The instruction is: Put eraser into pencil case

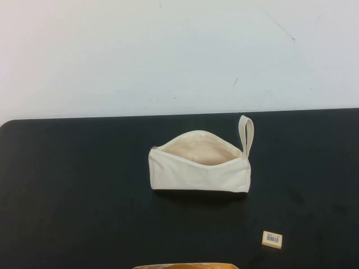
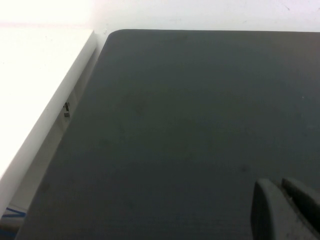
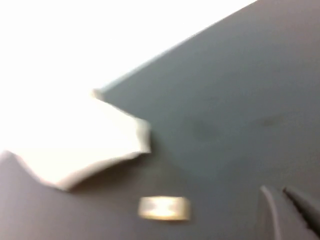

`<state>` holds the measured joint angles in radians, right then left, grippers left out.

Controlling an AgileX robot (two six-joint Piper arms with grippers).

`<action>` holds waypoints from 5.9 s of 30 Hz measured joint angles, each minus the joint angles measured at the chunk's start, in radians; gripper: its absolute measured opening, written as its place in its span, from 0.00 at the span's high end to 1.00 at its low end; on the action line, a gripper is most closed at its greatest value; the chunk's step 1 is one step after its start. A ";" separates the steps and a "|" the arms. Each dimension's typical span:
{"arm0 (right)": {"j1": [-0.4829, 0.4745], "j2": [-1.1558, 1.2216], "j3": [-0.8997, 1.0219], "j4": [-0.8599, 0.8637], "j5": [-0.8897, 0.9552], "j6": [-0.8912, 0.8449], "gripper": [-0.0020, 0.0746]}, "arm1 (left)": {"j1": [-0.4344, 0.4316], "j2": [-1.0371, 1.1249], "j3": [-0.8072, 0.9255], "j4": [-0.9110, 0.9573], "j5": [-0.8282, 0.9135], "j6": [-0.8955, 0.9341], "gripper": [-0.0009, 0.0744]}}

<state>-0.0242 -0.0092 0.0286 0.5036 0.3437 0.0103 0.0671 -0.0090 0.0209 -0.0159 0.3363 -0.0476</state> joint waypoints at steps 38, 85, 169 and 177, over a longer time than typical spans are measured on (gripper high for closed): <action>0.000 0.793 -1.008 0.118 0.670 -1.029 0.98 | 0.000 0.000 0.000 0.000 0.000 0.000 0.99; 0.535 1.955 -1.221 -0.430 0.413 -0.918 0.43 | 0.000 0.000 0.000 0.000 0.000 0.000 0.99; 0.536 0.232 -0.566 -0.722 0.110 -0.179 0.97 | 0.000 0.000 0.000 0.000 0.000 0.000 0.99; 0.536 0.202 -0.364 -0.632 -0.067 -0.163 0.97 | 0.000 0.000 0.000 0.000 0.000 0.000 0.99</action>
<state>0.5116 0.1923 -0.3359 -0.1283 0.2766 -0.1528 0.0671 -0.0090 0.0209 -0.0159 0.3363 -0.0476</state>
